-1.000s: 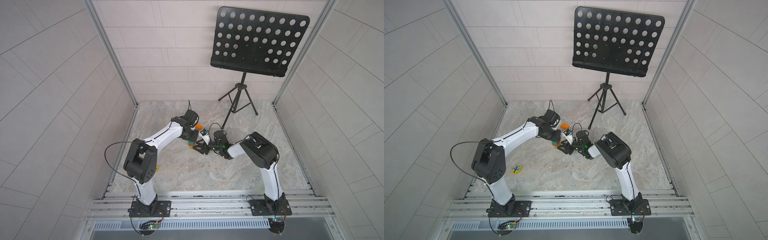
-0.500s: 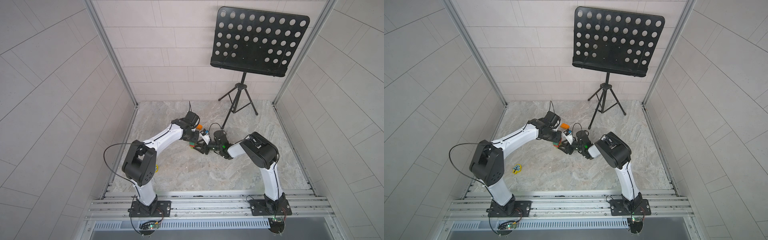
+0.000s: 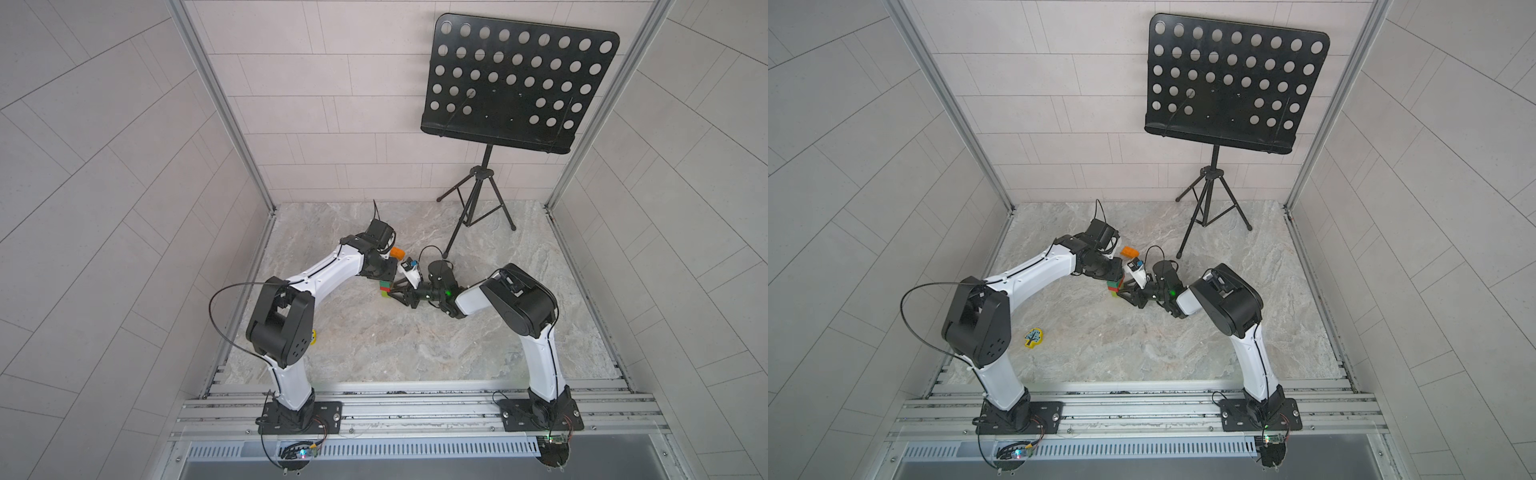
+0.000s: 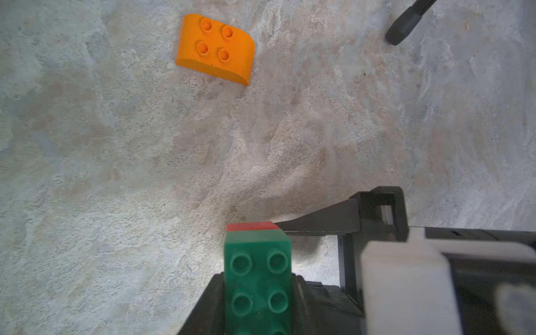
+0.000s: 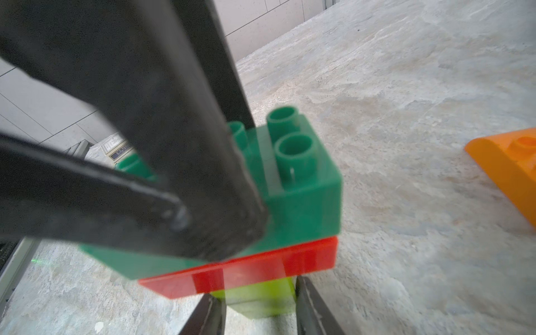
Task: Assemble an ice cream with lego
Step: Assemble the lego brick with the lego brick.
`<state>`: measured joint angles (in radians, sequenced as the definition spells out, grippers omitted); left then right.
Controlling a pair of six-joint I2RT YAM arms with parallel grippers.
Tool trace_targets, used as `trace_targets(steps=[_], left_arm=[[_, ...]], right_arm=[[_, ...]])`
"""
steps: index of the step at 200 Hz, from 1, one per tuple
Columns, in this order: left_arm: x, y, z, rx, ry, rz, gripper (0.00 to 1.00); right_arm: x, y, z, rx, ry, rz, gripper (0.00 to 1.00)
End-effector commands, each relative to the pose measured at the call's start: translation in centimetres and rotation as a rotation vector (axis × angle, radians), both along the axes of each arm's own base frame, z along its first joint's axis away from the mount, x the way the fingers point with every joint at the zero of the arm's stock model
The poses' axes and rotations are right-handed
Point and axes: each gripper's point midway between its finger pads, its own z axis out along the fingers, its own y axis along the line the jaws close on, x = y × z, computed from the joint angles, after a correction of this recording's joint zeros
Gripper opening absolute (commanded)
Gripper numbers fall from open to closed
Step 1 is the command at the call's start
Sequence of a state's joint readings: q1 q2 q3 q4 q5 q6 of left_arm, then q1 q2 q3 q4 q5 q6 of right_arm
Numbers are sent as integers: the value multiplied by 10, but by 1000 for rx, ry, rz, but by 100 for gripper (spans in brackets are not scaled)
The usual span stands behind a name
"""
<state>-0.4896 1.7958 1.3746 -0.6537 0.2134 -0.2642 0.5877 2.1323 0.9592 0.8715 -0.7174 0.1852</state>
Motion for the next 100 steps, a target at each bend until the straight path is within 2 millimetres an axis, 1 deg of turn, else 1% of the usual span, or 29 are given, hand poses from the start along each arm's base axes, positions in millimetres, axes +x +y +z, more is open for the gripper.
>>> trace_targets(steps=[1,27,60,100], left_arm=[[-67,15,-56,95,314,-62,0],[-83,18,-60,97,349,-72,0],[-101,25,-65,147,391,-86,0],[-106,35,-67,200,400,-59,0]], right_arm=[[-2,4,4,10,-2,15,38],[-1,4,4,6,-5,14,37],[-2,5,2,-4,-5,13,35],[-4,7,-1,-28,-14,18,34]])
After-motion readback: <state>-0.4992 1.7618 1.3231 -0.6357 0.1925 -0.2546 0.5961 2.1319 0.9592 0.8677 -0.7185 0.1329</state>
